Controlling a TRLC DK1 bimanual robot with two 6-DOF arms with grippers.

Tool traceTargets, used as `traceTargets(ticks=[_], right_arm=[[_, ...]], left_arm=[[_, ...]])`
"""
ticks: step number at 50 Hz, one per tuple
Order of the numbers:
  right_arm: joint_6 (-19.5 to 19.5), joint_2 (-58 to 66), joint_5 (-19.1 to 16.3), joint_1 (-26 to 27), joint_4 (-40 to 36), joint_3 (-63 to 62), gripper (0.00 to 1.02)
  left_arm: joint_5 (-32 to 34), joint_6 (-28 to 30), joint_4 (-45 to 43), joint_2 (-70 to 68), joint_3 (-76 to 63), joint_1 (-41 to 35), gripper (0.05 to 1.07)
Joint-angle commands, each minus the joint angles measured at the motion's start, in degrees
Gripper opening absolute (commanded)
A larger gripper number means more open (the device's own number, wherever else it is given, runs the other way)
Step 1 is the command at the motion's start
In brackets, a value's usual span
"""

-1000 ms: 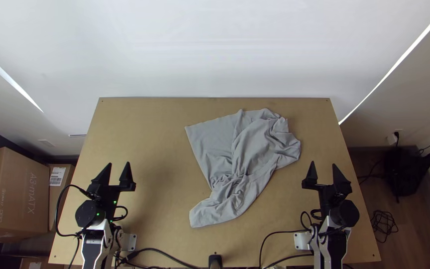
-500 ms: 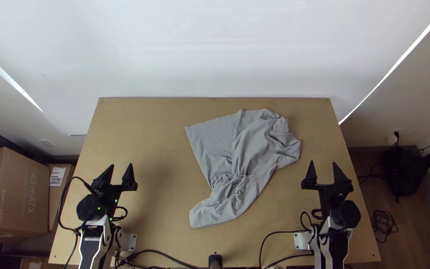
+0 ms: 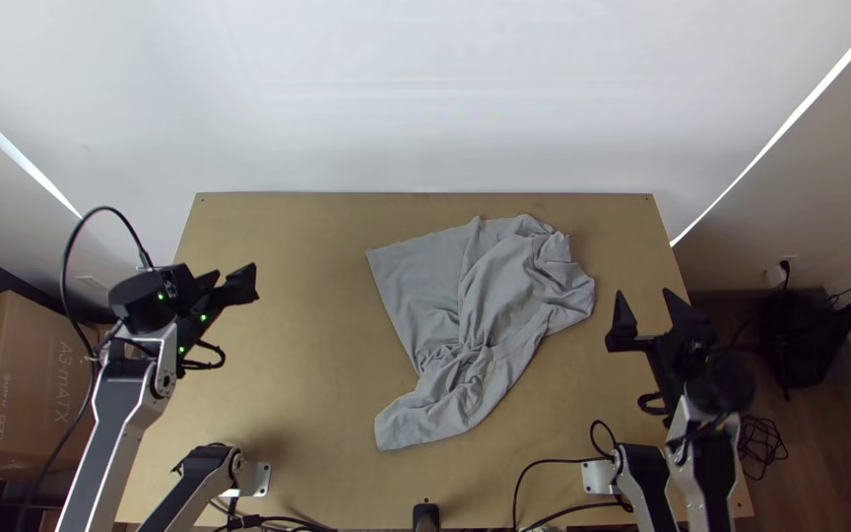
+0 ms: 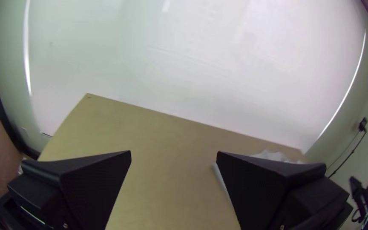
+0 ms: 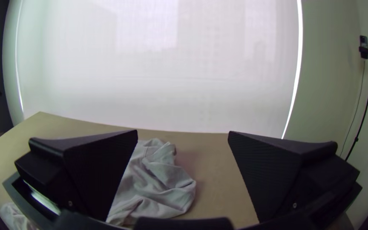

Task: Fold the t-shirt

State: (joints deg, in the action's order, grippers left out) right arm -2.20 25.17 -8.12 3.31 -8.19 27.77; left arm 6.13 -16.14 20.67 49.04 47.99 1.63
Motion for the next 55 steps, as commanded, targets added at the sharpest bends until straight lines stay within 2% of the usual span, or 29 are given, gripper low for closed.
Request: traceTargets(ticks=[1, 3, 5, 9, 11, 17, 22, 31, 35, 41, 45, 48, 50, 55], right_arm=[[-0.18, 10.34, 1.62, -4.28, -5.53, 10.55, 0.98], [0.44, 12.89, 2.58, -6.21, -8.25, 14.07, 0.98], [2.81, 15.09, 2.93, -8.5, -11.33, 17.85, 0.98], [5.18, 17.46, 3.37, -10.87, -14.67, 22.86, 0.98], [5.89, 17.55, 3.55, -12.36, -14.58, 24.0, 0.98], [9.14, 18.95, 7.42, -19.48, -15.19, 28.04, 0.98], [12.39, 20.62, 7.5, -22.12, -17.39, 29.36, 0.98], [14.24, 20.97, 7.42, -28.62, -19.41, 28.13, 0.98], [15.47, 21.68, 7.24, -29.24, -20.73, 27.95, 0.97], [20.3, 23.61, 5.83, -28.98, -23.28, 29.18, 0.97], [28.92, 25.11, 2.49, -28.71, -25.56, 30.33, 0.97], [37.09, 26.51, -2.34, -28.36, -28.73, 30.5, 0.97], [37.7, 27.3, -3.39, -28.71, -29.7, 30.33, 0.97], [37.53, 27.83, -3.39, -29.77, -32.07, 29.1, 0.98]], left_arm=[[4.5, -5.48, 3.15, 4.05, 6.59, -0.57, 1.02], [7.05, -6.97, 5.88, 6.42, 9.32, -0.84, 1.02], [9.16, -8.38, 9.13, 9.41, 12.57, -1.63, 1.02], [9.43, -9.26, 12.03, 13.1, 16.79, -3.83, 1.02], [9.43, -9.26, 11.68, 14.25, 17.49, -4.79, 1.02], [9.43, -9.7, 9.57, 18.11, 19.6, -6.99, 1.02], [9.51, -11.02, 7.55, 21.8, 22.06, -8.31, 1.02], [8.28, -10.49, 6.84, 32.09, 28.74, -9.98, 1.02], [6.44, -9.08, 5.88, 36.31, 31.11, -11.47, 1.02], [5.91, -7.68, 3.86, 42.02, 34.1, -13.85, 1.02], [5.91, -6.53, 4.47, 46.94, 36.83, -14.46, 1.02], [5.91, -4.95, 4.03, 50.19, 37.88, -14.9, 1.02], [5.91, -3.28, 4.12, 51.95, 38.32, -15.52, 1.02], [5.38, -2.93, 2.8, 55.11, 38.85, -16.92, 1.02]])
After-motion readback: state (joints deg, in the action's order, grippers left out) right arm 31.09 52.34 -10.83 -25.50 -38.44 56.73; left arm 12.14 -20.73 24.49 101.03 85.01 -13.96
